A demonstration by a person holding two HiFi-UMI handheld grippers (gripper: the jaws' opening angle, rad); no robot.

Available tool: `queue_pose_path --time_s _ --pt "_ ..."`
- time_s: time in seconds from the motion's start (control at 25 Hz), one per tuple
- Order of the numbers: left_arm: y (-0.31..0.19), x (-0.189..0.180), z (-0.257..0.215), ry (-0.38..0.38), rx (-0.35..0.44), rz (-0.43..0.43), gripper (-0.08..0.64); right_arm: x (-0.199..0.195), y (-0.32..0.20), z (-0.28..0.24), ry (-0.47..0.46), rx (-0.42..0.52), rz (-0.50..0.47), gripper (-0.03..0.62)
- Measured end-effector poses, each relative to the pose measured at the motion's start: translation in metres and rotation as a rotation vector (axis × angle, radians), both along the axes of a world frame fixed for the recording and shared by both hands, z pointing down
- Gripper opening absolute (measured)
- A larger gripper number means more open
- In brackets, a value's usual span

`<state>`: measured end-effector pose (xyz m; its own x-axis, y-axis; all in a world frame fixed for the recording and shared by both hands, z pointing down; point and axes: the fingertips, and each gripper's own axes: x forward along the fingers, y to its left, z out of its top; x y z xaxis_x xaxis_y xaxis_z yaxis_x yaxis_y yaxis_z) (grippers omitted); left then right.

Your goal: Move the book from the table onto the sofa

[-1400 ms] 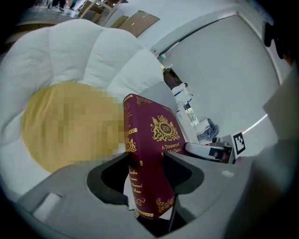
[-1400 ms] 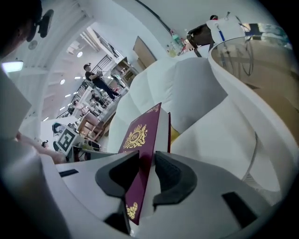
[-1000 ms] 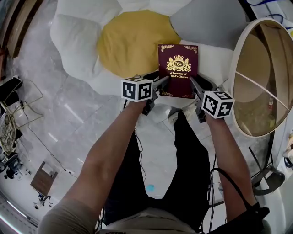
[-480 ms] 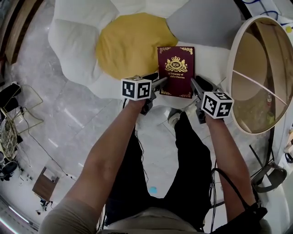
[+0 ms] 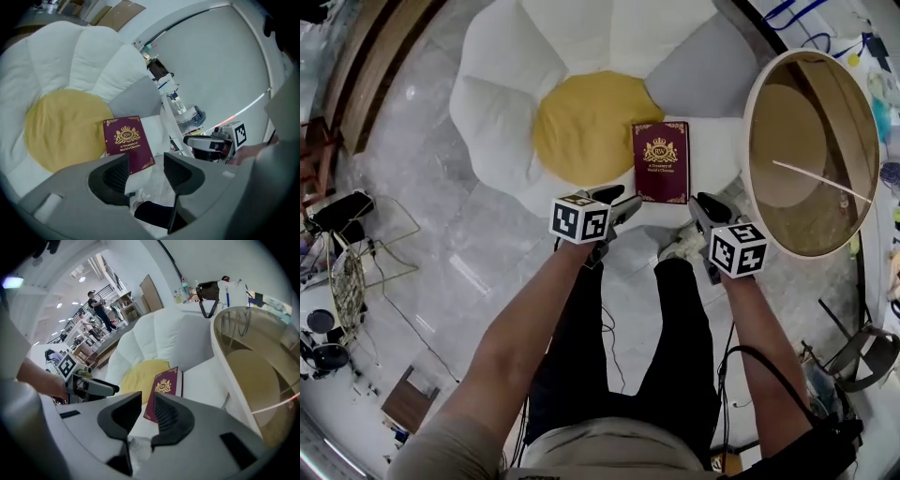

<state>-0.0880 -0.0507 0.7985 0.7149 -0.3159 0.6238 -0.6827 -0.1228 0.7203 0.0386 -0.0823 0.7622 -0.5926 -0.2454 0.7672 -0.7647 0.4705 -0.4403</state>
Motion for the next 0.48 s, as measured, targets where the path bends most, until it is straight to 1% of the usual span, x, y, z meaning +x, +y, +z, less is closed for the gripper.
queue_pose_path --time_s 0.12,0.2,0.32,0.36,0.48 --pt "0.009 0.000 -0.055 0.013 0.048 0.058 0.224 -0.005 0.015 -0.048 -0.005 0.023 -0.002 0.067" --pt "0.018 0.001 -0.094 0.023 0.081 0.105 0.224 -0.008 0.026 -0.080 -0.020 0.032 0.011 0.040" --pt "0.030 0.003 -0.156 0.039 0.141 0.182 0.215 -0.012 0.042 -0.129 -0.030 0.050 0.020 0.027" --pt "0.036 0.003 -0.177 0.038 0.160 0.209 0.204 -0.014 0.049 -0.146 -0.030 0.059 0.017 0.026" --pt "0.054 0.001 -0.235 0.013 0.227 0.288 0.104 -0.025 0.072 -0.198 -0.042 0.095 -0.005 0.026"
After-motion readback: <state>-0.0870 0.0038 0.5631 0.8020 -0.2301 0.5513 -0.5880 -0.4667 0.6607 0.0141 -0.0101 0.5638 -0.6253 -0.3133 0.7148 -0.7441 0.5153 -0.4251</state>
